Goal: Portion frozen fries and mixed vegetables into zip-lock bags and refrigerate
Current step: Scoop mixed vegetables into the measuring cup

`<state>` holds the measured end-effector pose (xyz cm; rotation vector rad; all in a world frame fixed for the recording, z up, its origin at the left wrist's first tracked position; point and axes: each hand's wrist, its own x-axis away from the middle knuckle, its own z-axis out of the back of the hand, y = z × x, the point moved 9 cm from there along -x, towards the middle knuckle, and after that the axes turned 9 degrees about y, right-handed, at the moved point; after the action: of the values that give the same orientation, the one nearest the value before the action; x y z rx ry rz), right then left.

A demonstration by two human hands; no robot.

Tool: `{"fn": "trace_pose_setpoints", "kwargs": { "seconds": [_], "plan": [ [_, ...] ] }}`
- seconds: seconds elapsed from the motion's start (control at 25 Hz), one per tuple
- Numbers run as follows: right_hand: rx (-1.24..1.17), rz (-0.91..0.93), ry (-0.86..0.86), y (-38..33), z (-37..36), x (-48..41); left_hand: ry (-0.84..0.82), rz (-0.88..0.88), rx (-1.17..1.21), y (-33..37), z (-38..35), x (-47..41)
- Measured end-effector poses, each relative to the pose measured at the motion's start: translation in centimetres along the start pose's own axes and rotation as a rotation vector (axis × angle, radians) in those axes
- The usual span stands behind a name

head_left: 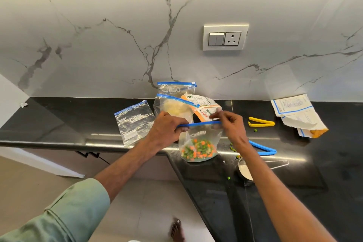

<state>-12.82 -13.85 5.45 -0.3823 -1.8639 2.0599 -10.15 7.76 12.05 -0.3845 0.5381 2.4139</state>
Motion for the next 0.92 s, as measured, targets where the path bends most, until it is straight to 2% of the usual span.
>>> {"fn": "trace_pose_setpoints", "kwargs": {
  "seconds": [0.08,0.16,0.24,0.28,0.36,0.52,0.6,0.72,0.84,0.92],
  "plan": [
    [0.051,-0.069,0.033,1.7,0.4,-2.6,0.04,0.015,0.025,-0.4,0.1,0.0],
    [0.321,-0.014,-0.174,2.6,-0.9,-4.5,0.041,0.024,0.038,-0.9,0.0,0.0],
    [0.616,0.119,-0.336,3.2,-2.9,-5.5,0.051,0.009,0.053,-0.9,0.0,-0.1],
    [0.762,0.21,-0.346,3.2,-3.8,-5.9,0.061,-0.003,0.061,-0.8,0.0,-0.1],
    [0.922,0.312,-0.217,2.4,-4.5,-6.2,0.089,-0.031,0.062,-0.2,0.2,-0.3],
    [0.79,0.202,0.231,0.3,0.3,-6.5,0.097,-0.067,0.082,1.4,-0.3,-1.9],
    [0.634,0.116,0.373,-0.1,4.3,-6.7,0.064,-0.114,0.077,3.0,-0.9,-3.4],
    [0.35,0.027,0.425,0.1,8.6,-7.0,0.093,-0.118,0.096,4.7,-0.6,-6.6],
    [0.301,-0.001,0.485,0.8,11.8,-7.0,0.067,-0.027,0.167,4.2,-1.0,-10.9],
    [0.251,-0.037,0.523,2.1,14.0,-7.3,-0.027,0.08,0.262,3.0,-2.5,-14.1]
  ]
}}
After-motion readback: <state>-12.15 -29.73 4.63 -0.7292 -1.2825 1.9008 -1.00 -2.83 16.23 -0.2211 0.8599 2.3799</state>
